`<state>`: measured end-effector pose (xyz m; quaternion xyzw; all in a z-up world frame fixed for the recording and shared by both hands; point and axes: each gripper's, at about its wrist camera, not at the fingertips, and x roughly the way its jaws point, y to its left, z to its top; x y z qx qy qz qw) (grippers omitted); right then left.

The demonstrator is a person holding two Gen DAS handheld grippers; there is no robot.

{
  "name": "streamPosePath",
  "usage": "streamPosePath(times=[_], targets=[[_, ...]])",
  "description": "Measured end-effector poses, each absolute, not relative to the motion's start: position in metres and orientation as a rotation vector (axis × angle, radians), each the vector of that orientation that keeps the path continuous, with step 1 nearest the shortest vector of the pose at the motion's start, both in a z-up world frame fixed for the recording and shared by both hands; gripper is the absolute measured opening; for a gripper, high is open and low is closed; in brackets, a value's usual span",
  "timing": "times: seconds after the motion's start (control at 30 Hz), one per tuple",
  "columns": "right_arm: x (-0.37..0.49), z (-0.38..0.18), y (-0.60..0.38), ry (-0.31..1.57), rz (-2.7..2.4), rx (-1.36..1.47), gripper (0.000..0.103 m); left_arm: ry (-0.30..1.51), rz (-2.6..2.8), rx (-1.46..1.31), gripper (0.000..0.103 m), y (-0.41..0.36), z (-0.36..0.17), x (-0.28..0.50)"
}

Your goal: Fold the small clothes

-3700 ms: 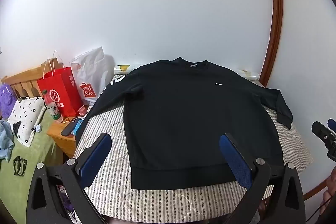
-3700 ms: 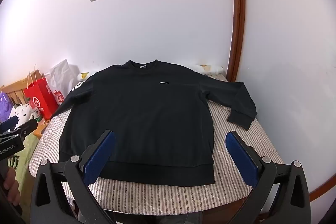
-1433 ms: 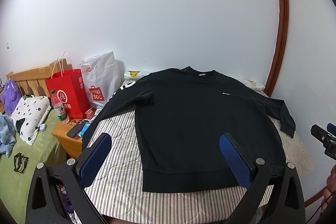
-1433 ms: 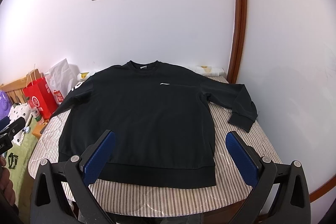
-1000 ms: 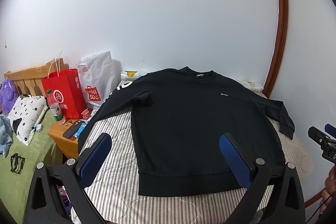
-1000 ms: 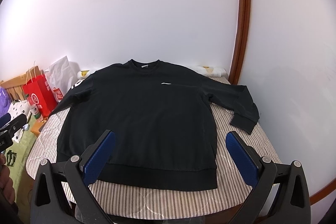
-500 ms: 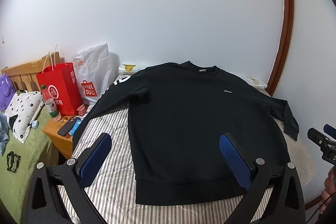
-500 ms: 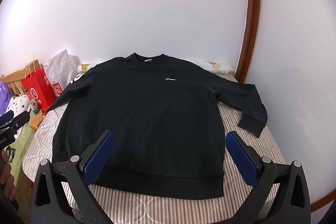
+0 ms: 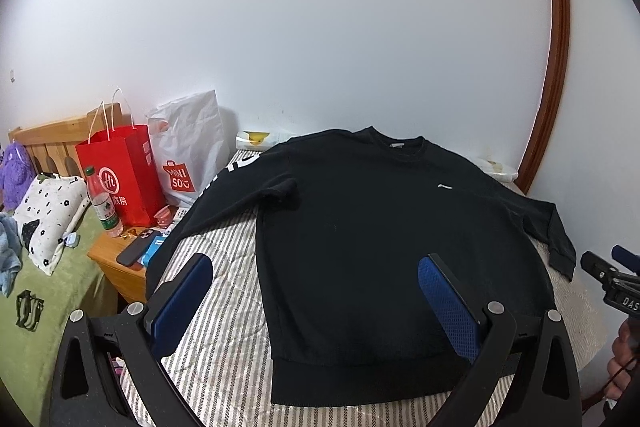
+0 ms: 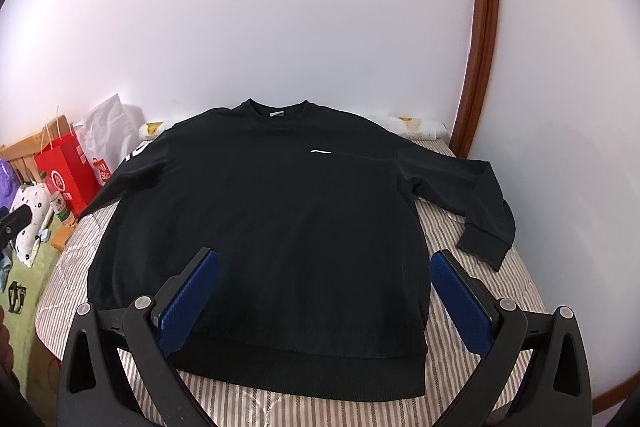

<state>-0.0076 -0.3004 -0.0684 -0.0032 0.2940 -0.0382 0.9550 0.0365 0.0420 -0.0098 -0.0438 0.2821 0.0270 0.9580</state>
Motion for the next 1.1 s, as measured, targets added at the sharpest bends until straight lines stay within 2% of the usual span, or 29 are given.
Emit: streamPosePath(times=[0.7, 1.1], targets=[[0.001, -0.064, -0.278, 0.538, -0.095, -0.049, 0.103, 0.575, 0.068, -0.089, 0.103, 0.057, -0.014, 0.057], [0.053, -0.103, -0.276, 0.602, -0.048, -0.029, 0.103, 0.746, 0.230, -0.161, 0.103, 0.137, -0.095, 0.116]])
